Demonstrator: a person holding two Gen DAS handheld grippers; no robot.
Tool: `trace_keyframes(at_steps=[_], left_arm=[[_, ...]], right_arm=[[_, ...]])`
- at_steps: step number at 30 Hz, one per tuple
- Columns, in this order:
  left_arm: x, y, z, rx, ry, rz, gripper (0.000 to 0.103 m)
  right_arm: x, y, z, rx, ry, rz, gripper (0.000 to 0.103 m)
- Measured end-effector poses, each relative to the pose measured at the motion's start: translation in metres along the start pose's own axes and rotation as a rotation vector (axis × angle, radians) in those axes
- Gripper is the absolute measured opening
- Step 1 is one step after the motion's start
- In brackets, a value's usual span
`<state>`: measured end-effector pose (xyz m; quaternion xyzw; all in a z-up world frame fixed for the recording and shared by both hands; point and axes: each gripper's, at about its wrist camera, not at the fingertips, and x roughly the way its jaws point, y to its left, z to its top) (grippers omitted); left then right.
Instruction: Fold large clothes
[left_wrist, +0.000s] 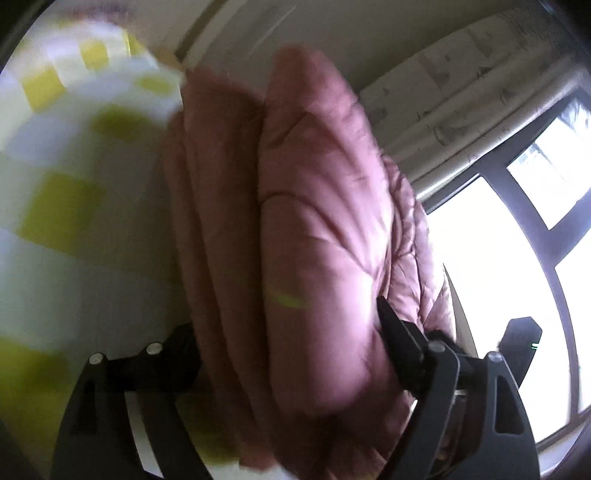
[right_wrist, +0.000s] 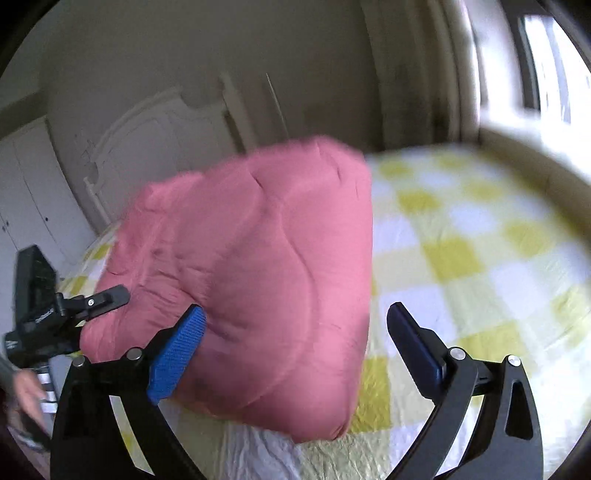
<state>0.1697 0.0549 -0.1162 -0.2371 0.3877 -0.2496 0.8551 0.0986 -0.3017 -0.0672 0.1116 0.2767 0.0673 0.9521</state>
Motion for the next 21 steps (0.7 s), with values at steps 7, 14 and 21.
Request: trace_keyframes(at_steps=[7, 14, 21], left_arm=[[-0.047, -0.039, -0.022, 0.121, -0.139, 0.104, 0.083], [-0.101, -0.069, -0.037, 0.224, -0.345, 0.319, 0.101], [-0.158, -0.156, -0.054, 0.504, -0.587, 0.645, 0.101]], right_arm=[[0.007, 0.059, 0.004, -0.276, -0.008, 0.017, 0.095], [-0.019, 0.06, -0.007, -0.321, 0.054, -0.009, 0.09], [-0.121, 0.035, 0.038, -0.155, -0.241, 0.013, 0.097]])
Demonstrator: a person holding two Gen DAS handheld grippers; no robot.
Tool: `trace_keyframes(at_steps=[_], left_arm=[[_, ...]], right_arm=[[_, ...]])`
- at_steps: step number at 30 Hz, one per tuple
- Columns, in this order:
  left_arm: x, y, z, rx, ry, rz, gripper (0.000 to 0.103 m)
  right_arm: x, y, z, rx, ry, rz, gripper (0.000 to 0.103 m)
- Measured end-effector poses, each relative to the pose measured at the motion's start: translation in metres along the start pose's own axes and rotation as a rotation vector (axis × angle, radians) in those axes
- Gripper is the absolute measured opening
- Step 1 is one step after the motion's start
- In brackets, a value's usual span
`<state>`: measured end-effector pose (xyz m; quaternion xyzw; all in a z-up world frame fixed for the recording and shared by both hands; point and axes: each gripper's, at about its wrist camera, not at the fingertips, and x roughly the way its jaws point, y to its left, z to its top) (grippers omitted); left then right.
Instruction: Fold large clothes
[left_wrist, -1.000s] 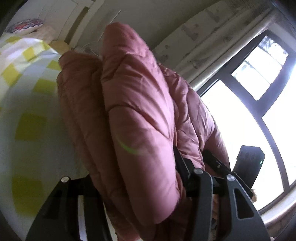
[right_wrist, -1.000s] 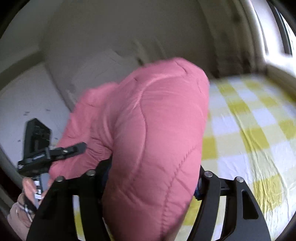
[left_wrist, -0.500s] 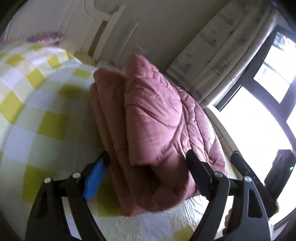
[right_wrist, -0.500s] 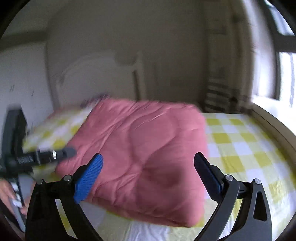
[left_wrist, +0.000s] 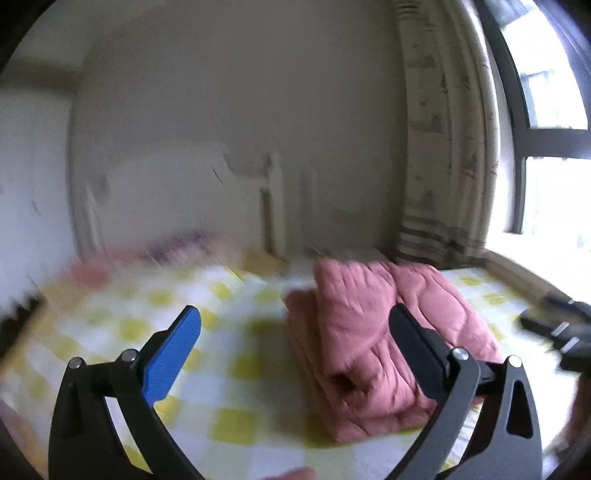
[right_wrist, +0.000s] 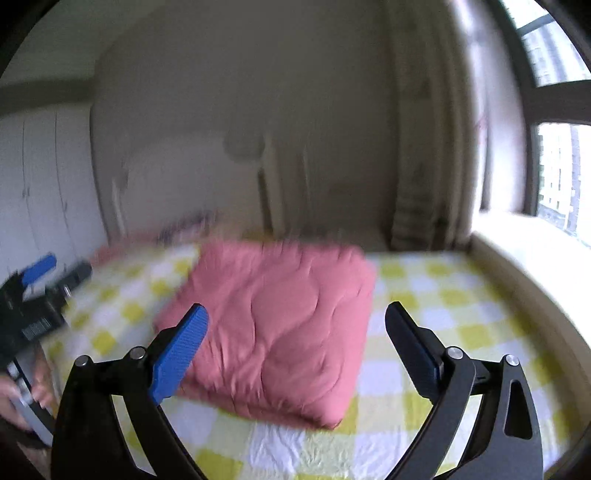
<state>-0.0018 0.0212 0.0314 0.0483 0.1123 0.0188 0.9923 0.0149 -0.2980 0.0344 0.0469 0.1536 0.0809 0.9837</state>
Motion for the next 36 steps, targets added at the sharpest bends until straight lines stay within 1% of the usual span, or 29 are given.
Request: trace_keyframes(at_steps=[2, 3, 4, 6, 8, 9, 12, 14, 17, 20, 27, 30, 36], left_arm=[[-0.024, -0.006, 0.014, 0.033, -0.026, 0.051, 0.101], [-0.036, -0.009, 0.018, 0.027, -0.03, 0.069, 0.101], [-0.045, -0.012, 0.02, 0.015, -0.034, 0.082, 0.101], [-0.06, -0.013, 0.021, -0.021, -0.05, 0.081, 0.101], [-0.065, -0.019, 0.018, -0.026, -0.044, 0.07, 0.101], [-0.066, -0.023, 0.016, -0.019, -0.033, 0.063, 0.101], [-0.072, -0.035, 0.009, -0.019, -0.018, 0.031, 0.101], [-0.075, -0.042, 0.004, -0.012, -0.012, 0.004, 0.101], [-0.07, -0.056, -0.002, 0.021, 0.0, -0.01, 0.101], [-0.065, -0.064, -0.006, 0.03, 0.021, -0.029, 0.101], [-0.058, -0.065, -0.016, 0.03, 0.064, -0.041, 0.101], [-0.055, -0.063, -0.019, 0.021, 0.078, -0.042, 0.101], [-0.046, -0.059, -0.027, -0.007, 0.131, -0.051, 0.101]], right_arm=[[-0.024, -0.001, 0.011, 0.019, -0.081, -0.009, 0.099], [-0.033, 0.0, 0.015, 0.022, -0.112, -0.016, 0.099], [-0.037, 0.001, 0.018, 0.018, -0.121, -0.022, 0.099], [-0.038, 0.002, 0.016, -0.013, -0.102, -0.042, 0.099], [-0.037, 0.006, 0.013, -0.052, -0.072, -0.088, 0.099], [-0.039, 0.008, 0.009, -0.07, -0.071, -0.117, 0.099], [-0.049, 0.009, 0.006, -0.08, -0.089, -0.149, 0.099], [-0.051, 0.004, 0.002, -0.061, -0.087, -0.134, 0.099], [-0.047, -0.002, -0.002, -0.041, -0.08, -0.124, 0.099], [-0.042, -0.003, -0.007, -0.044, -0.058, -0.12, 0.099], [-0.026, 0.001, -0.017, -0.065, -0.008, -0.105, 0.099], [-0.019, 0.006, -0.022, -0.084, 0.017, -0.103, 0.099], [-0.008, 0.011, -0.034, -0.109, 0.068, -0.108, 0.098]])
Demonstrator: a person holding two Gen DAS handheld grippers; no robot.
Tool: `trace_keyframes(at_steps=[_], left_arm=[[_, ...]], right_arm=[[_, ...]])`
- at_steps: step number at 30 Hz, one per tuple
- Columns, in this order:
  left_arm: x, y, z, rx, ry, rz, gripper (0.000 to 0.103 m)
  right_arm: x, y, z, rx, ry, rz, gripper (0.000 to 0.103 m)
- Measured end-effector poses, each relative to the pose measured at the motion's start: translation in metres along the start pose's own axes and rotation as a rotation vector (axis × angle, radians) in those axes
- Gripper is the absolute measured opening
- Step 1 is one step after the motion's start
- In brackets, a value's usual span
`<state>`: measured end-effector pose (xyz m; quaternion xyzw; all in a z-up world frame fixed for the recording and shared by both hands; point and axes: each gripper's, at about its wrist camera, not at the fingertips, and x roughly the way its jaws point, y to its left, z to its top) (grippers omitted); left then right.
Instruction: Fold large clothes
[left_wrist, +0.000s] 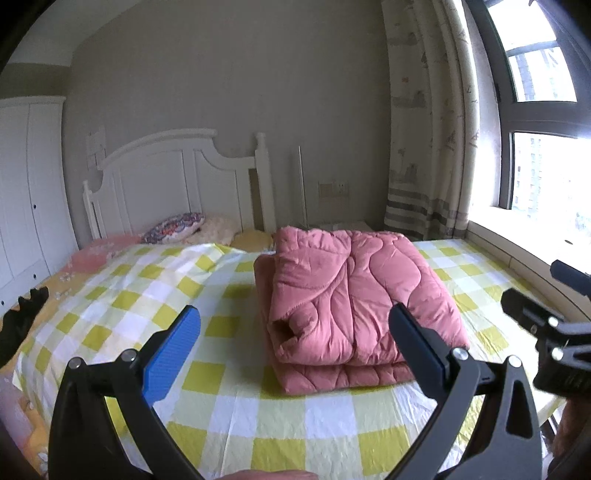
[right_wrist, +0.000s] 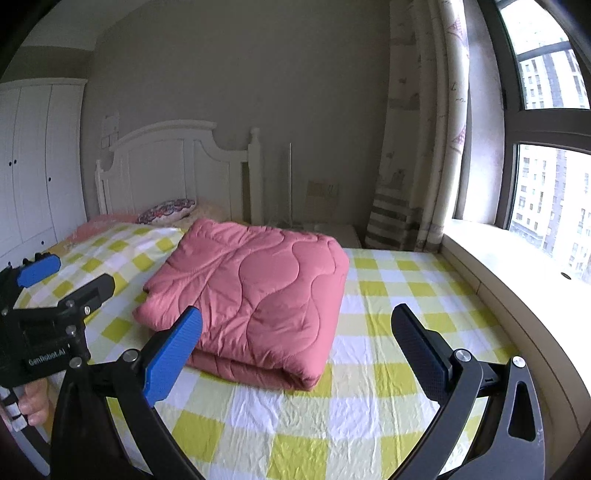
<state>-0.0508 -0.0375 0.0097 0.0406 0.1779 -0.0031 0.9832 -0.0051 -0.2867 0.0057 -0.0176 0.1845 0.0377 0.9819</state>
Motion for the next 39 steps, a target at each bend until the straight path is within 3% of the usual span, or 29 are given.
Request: trace_keyframes(at_steps=[39], left_arm=[[0.0048, 0.0051, -0.0087, -0.019, 0.026, 0.012, 0.101]], right_arm=[[0.0025, 0.0053, -0.0056, 0.002, 0.023, 0.016, 0.099]])
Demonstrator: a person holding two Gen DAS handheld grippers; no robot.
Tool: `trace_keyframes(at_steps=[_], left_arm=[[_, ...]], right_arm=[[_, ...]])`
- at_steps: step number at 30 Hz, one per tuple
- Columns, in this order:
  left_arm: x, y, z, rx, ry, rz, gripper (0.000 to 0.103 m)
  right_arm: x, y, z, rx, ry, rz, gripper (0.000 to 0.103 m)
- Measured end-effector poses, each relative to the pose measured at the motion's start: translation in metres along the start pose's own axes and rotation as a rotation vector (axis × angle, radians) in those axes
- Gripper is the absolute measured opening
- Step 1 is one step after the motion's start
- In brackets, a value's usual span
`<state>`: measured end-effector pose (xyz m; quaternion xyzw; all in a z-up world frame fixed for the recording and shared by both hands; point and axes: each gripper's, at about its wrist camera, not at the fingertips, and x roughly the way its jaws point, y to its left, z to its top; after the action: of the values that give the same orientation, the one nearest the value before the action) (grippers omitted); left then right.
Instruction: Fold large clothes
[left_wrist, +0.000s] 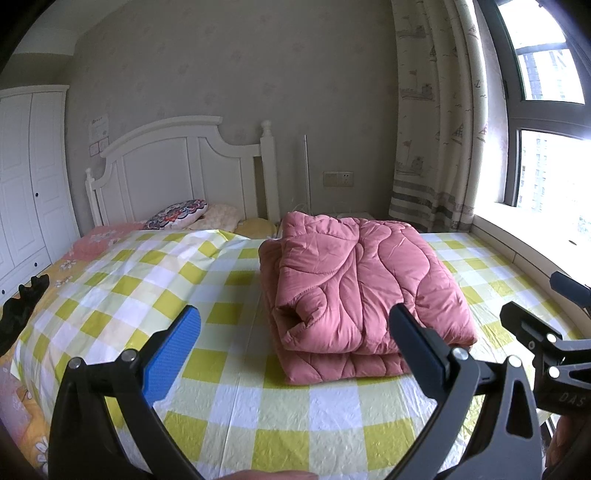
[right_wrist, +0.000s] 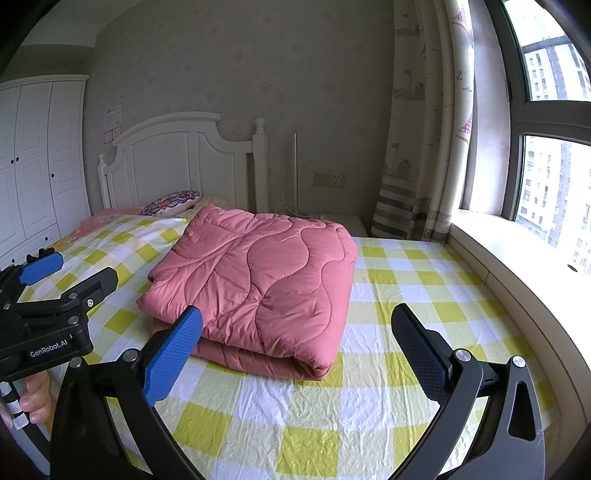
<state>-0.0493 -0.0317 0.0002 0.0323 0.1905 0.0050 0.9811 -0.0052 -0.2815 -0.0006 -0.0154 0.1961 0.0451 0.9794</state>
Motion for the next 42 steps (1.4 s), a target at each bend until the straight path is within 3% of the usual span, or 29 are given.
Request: trace_keyframes(at_steps=[42], left_arm=[[-0.0048, 0.0002, -0.0001, -0.001, -0.011, 0.004, 0.101]], right_arm=[[-0.0003, 0.0063, -0.0015, 0.0, 0.006, -0.002, 0.099]])
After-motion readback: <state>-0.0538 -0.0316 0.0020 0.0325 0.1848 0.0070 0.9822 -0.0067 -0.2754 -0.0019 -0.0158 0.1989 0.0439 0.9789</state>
